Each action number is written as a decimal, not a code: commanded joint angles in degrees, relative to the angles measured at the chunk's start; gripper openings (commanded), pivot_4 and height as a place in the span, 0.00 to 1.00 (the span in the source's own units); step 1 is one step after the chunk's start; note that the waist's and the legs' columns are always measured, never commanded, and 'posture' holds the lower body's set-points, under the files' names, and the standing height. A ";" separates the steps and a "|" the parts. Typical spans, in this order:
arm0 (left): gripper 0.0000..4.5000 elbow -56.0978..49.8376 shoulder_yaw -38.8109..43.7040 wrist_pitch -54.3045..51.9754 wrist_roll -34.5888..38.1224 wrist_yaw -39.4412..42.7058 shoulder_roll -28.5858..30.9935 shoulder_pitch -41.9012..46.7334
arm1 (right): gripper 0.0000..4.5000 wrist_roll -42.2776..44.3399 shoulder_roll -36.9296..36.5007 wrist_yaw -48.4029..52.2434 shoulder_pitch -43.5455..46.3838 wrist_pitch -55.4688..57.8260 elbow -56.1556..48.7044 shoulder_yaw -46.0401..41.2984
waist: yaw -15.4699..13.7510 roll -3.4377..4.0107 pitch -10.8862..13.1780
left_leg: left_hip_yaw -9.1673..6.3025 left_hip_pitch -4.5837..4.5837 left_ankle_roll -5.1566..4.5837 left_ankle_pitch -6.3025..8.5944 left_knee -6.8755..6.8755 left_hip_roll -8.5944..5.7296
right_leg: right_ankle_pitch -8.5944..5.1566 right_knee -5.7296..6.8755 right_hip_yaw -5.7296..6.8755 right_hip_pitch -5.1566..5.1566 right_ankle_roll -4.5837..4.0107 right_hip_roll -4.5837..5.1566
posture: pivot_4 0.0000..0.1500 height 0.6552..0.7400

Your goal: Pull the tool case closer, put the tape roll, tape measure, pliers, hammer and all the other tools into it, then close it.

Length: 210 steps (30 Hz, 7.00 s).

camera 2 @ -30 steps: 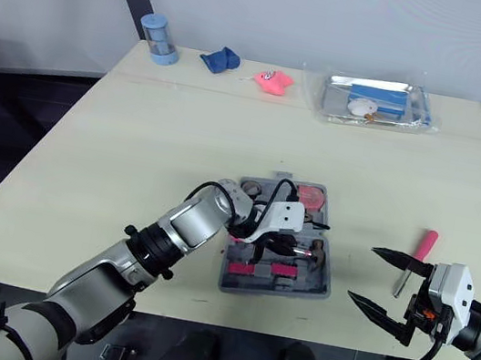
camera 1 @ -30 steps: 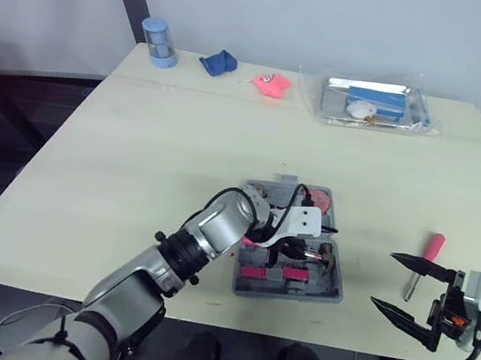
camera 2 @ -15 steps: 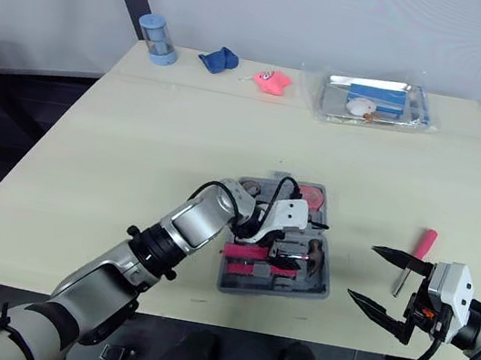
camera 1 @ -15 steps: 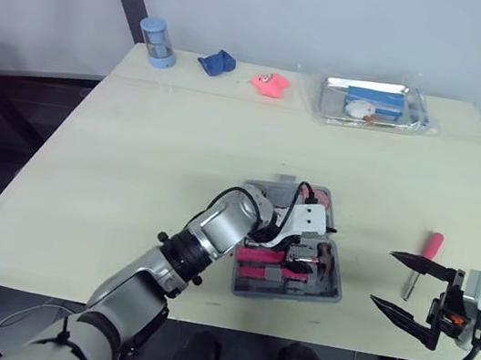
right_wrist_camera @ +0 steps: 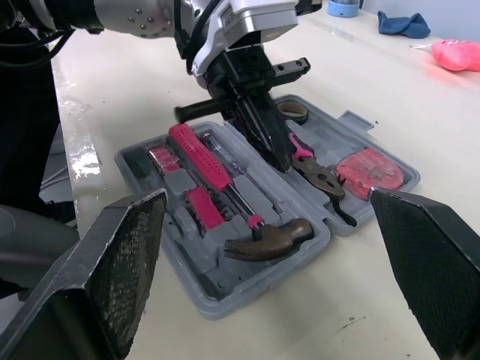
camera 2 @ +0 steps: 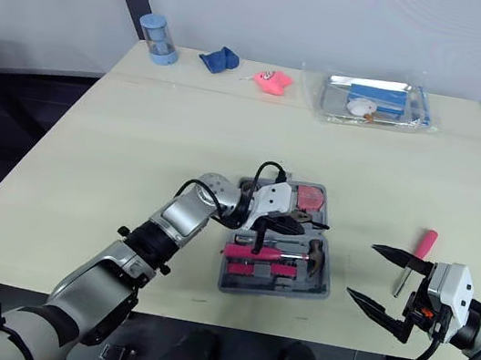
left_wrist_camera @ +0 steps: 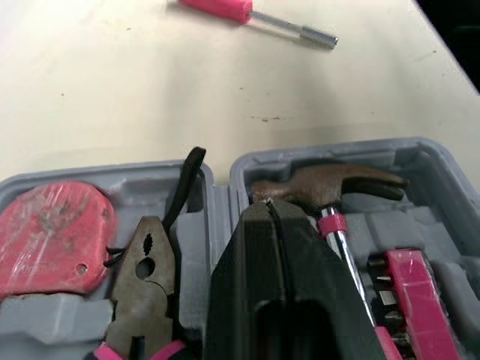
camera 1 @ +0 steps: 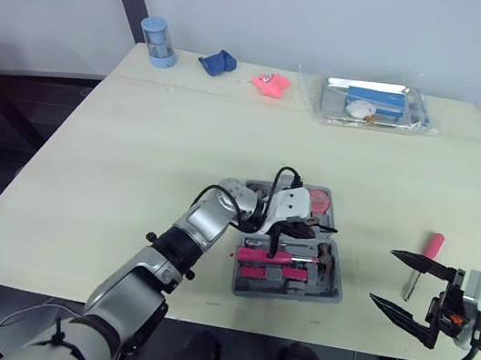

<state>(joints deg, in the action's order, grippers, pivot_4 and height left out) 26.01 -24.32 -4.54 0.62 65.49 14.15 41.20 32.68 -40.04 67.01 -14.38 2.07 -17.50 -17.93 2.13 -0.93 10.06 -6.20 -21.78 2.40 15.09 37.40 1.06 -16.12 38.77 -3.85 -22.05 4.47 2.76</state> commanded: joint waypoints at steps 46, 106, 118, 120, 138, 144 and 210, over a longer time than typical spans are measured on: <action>0.01 2.88 4.85 9.79 2.38 2.42 5.19 -11.93 | 1.00 2.00 0.64 -0.82 0.52 0.05 0.09 -1.82 | 0.13 0.20 -0.18 | -0.02 0.43 -0.02 0.01 -0.02 0.00 | -0.01 -0.04 0.02 0.49 0.00 0.00 | 1.00 1.00; 0.99 -40.93 36.81 -9.94 34.94 3.76 29.25 -35.27 | 1.00 -14.01 18.13 -52.98 7.20 15.77 8.39 -5.04 | 0.23 0.51 -0.16 | -0.02 0.17 0.00 0.02 -0.30 0.10 | 0.00 -0.50 0.09 0.31 -0.03 0.02 | 1.00 1.00; 0.99 -47.57 31.65 -15.74 40.07 9.32 31.86 -27.47 | 1.00 -18.50 25.47 -62.36 15.02 15.90 16.62 -2.24 | 0.44 0.74 -0.07 | -0.01 0.18 0.00 0.02 -0.34 0.10 | 0.00 -0.47 0.08 0.26 -0.03 0.00 | 1.00 1.00; 0.99 -47.77 31.33 -15.72 40.00 9.96 32.20 -27.25 | 1.00 -18.68 26.21 -63.61 15.73 16.11 17.70 -2.33 | 0.40 0.74 -0.07 | -0.02 0.13 0.00 0.02 -0.34 0.10 | 0.00 -0.47 0.08 0.21 -0.03 0.00 | 1.00 1.00; 1.00 -49.28 31.22 -16.38 40.99 10.92 32.77 -27.31 | 0.08 -20.11 26.91 -66.93 17.87 15.43 21.22 -2.23 | 0.30 0.75 -0.07 | -0.01 0.11 0.00 0.02 -0.33 0.10 | 0.00 -0.48 0.08 0.21 -0.03 0.01 | 1.00 1.00; 1.00 -49.29 31.56 -16.22 41.10 10.87 32.70 -27.83 | 0.08 -20.13 24.74 -64.79 16.62 16.04 19.07 -2.29 | 0.32 0.75 -0.06 | -0.01 0.11 0.00 0.02 -0.33 0.10 | 0.00 -0.48 0.08 0.21 -0.03 0.00 | 1.00 1.00; 1.00 -38.81 31.91 5.33 31.40 24.70 40.43 -41.44 | 0.08 -32.93 1.41 -4.41 47.03 41.52 -5.23 59.43 | 0.37 0.56 0.33 | -0.34 -0.25 0.00 0.01 -0.31 0.14 | 0.01 -0.67 0.44 -0.02 -0.03 -0.02 | 1.00 1.00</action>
<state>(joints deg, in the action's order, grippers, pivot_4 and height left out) -12.60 6.25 -0.10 31.68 89.07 53.83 -0.25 0.32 -38.89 62.87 32.36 43.60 -22.03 41.02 2.50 -0.38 10.39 -6.53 -22.02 2.40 15.11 37.09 1.20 -16.11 38.10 -3.41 -22.07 4.44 2.74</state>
